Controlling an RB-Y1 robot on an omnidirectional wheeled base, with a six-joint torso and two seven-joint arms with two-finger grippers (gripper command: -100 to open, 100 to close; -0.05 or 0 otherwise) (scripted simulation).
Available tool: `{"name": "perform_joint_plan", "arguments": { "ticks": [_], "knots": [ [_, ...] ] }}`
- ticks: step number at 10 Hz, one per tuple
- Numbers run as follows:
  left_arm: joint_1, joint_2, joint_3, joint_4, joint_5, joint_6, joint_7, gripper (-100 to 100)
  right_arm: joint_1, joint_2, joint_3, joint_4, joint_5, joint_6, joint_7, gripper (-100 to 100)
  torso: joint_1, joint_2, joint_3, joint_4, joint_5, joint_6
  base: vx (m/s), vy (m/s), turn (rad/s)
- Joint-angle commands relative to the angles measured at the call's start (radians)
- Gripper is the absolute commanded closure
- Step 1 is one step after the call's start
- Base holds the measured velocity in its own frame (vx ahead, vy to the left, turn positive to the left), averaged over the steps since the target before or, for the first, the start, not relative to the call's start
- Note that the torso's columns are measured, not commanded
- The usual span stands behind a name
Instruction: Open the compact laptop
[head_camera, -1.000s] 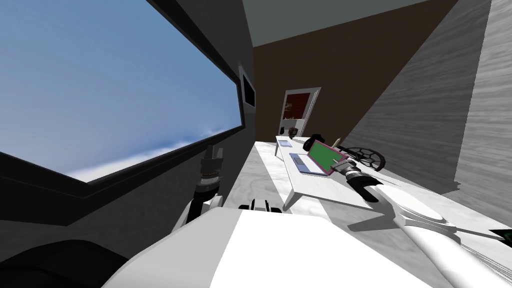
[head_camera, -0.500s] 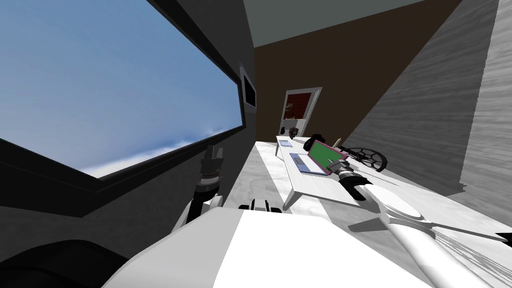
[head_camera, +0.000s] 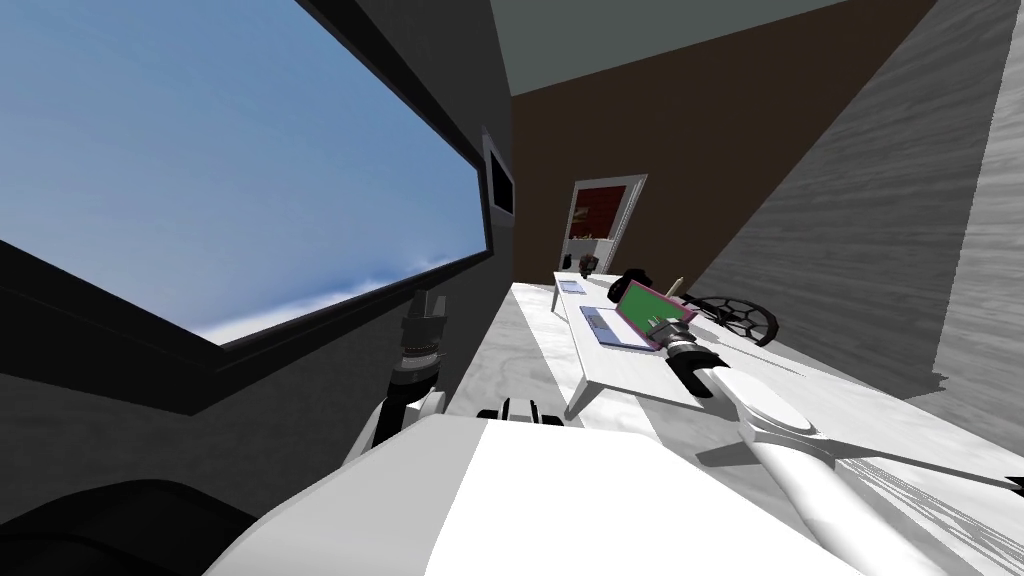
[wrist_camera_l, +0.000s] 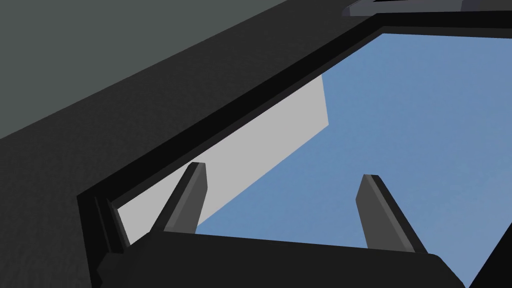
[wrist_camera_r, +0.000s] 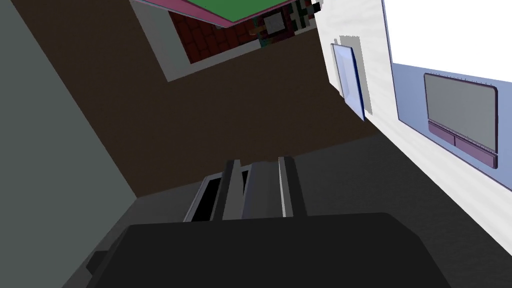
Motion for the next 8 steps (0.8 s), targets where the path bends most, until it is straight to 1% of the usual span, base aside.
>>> {"name": "perform_joint_plan", "arguments": {
  "ticks": [1, 4, 8],
  "knots": [
    [0.000, 0.000, 0.000, 0.000, 0.000, 0.000, 0.000, 0, -0.011, -0.031, 0.011, 0.018, -0.033, -0.019, -0.046, -100, -0.001, 0.001, 0.001, 0.000, -0.001, 0.000, -0.061, -0.104, 0.036],
    [0.000, 0.000, 0.000, 0.000, 0.000, 0.000, 0.000, 0, -0.025, -0.069, 0.026, 0.042, -0.071, -0.040, -0.099, -100, 0.005, 0.000, 0.000, 0.000, 0.001, 0.000, -0.039, -0.095, 0.030],
    [0.000, 0.000, 0.000, 0.000, 0.000, 0.000, 0.000, 0, -0.041, -0.112, 0.042, 0.070, -0.116, -0.064, -0.160, -100, 0.004, 0.001, 0.001, 0.000, 0.001, 0.000, -0.032, -0.097, 0.036]
  ]
}}
